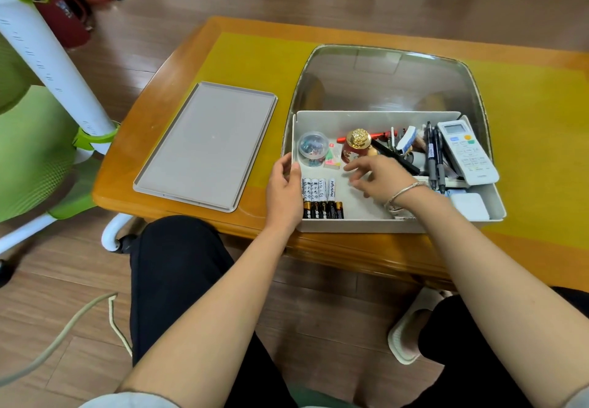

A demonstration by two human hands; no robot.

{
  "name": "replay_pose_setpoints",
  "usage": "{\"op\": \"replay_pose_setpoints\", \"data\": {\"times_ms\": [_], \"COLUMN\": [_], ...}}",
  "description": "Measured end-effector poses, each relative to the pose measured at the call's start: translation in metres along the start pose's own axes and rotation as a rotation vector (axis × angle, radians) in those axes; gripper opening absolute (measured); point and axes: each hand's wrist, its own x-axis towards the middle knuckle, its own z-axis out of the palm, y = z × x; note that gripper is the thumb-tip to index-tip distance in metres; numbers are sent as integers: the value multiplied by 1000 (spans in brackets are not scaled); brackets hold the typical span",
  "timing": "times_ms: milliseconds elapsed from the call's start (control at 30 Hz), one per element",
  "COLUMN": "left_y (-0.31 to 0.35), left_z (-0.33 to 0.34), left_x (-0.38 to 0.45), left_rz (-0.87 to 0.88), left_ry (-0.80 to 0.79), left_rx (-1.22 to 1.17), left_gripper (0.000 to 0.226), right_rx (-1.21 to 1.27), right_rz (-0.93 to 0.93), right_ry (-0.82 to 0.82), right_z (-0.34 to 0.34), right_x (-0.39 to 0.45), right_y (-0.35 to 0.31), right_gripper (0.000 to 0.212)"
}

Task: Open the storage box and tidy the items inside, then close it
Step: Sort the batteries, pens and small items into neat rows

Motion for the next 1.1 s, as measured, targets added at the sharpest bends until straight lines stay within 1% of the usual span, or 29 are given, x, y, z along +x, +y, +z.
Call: {"op": "replay_pose_setpoints", "data": {"times_ms": [67, 133, 200, 300, 400, 467, 567, 633, 733, 867, 933, 1000, 1100], "left_y": [0, -1, -1, -1, 0, 0, 1, 0, -1, -1, -1, -1, 0], "left_z": [0, 0, 0, 0, -1, 0, -1, -1, 0, 0, 0, 0, 1], "left_x": [0, 0, 1, 1, 0, -1, -1, 0, 1, 1, 1, 1, 1], "left_rz": [-5, -6, -6, -4, -4, -3, 1, 1, -5, -3, -6, -11, -14], "left_ry": [-7, -12, -14, -15, -15, -14, -11, -7, -12, -12, -10, -9, -2], "left_rx": [-8, -10, -8, -4, -8, -11, -8, -1, -4, -14, -23, -25, -19], "left_gripper": [33, 33, 33, 33, 33, 32, 32, 32, 34, 34, 33, 32, 31], "right_rx": [-55, -121, -183, -306, -353, -391, -529, -638, -715, -731, -680, -553, -301], "right_rz": [19, 32, 38, 77, 126, 153, 195, 214, 210, 176, 147, 126, 132], "right_ry": [45, 55, 3, -127, -205, -152, -27, -42, -93, -124, -101, -26, 78], "right_z": [-13, -22, -28, -27, -19, -16, -11, -7, 0, 6, 7, 7, 10], "right_x": [-4, -8, -13, -18, -18, -17, -16, -16, -13, -10, -9, -5, 5], "right_y": [6, 11, 16, 18, 17, 17, 13, 8, 5, 5, 5, 4, -1], "right_gripper": [26, 25, 23, 17, 20, 20, 24, 24, 19, 17, 13, 9, 14]}}
